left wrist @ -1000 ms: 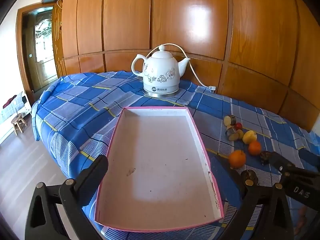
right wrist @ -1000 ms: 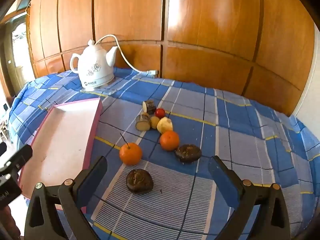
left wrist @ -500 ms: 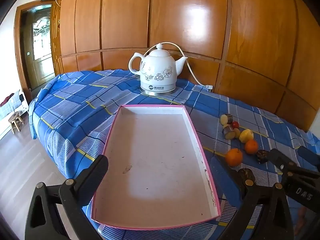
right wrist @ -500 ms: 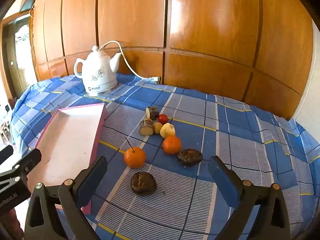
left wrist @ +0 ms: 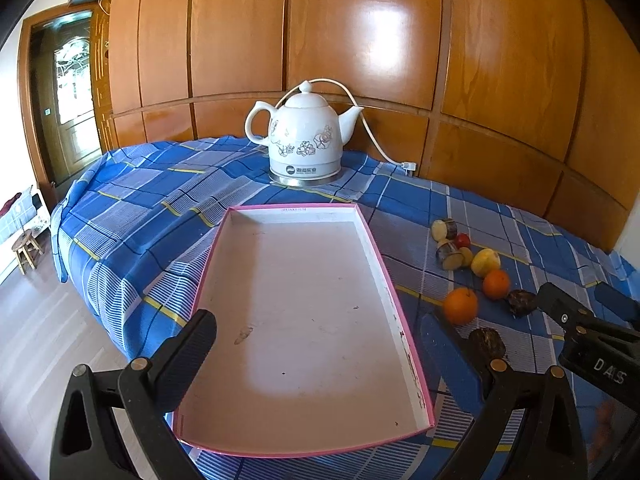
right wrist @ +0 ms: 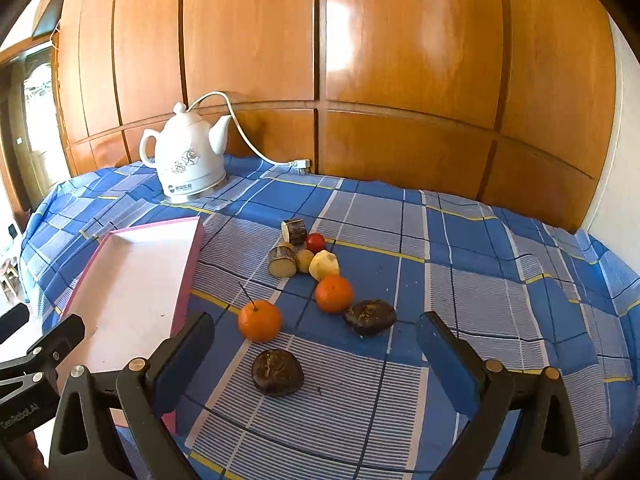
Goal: Organize fruits
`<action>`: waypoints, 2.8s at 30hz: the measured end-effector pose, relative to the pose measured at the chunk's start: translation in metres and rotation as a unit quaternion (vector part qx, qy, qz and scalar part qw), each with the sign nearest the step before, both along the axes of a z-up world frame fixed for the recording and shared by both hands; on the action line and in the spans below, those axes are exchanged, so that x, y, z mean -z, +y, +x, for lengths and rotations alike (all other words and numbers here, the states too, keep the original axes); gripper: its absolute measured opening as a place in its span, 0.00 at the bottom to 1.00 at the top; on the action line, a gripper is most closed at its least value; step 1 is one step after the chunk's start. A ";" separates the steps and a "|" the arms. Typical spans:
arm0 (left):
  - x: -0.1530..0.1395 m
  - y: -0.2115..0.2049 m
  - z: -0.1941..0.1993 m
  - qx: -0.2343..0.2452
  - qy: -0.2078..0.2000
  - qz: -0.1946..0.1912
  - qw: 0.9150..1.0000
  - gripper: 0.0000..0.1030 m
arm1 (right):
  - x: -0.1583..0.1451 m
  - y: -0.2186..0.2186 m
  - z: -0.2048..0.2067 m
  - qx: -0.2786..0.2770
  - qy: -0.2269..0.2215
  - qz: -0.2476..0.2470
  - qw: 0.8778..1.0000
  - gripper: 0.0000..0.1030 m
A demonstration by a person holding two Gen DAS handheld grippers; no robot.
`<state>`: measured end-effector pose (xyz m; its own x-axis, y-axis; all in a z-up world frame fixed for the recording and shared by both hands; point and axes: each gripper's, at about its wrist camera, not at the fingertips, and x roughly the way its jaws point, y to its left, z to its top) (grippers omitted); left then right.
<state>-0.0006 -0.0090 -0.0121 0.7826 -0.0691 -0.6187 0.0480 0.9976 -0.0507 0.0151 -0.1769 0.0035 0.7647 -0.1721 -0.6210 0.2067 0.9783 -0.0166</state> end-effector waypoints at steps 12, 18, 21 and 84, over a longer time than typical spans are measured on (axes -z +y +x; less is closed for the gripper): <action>-0.002 -0.005 -0.002 0.008 -0.007 0.002 1.000 1.00 | -0.009 -0.012 -0.004 0.018 -0.020 0.015 1.000 1.00; -0.002 -0.007 -0.001 0.011 -0.004 0.004 1.000 1.00 | -0.013 -0.016 -0.005 0.029 -0.027 0.012 0.999 1.00; -0.002 -0.007 -0.001 0.011 -0.004 0.004 1.000 1.00 | -0.014 -0.017 -0.005 0.032 -0.029 0.010 0.999 1.00; 0.026 -0.126 0.043 0.260 0.123 0.084 0.954 0.82 | 0.018 -0.164 0.057 0.000 0.108 0.128 0.986 0.95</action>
<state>0.0420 -0.1351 -0.0377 0.4993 -0.2917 -0.8158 0.5450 0.8377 0.0341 0.0724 -0.3413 -0.0150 0.6095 0.0117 -0.7927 0.2261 0.9558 0.1879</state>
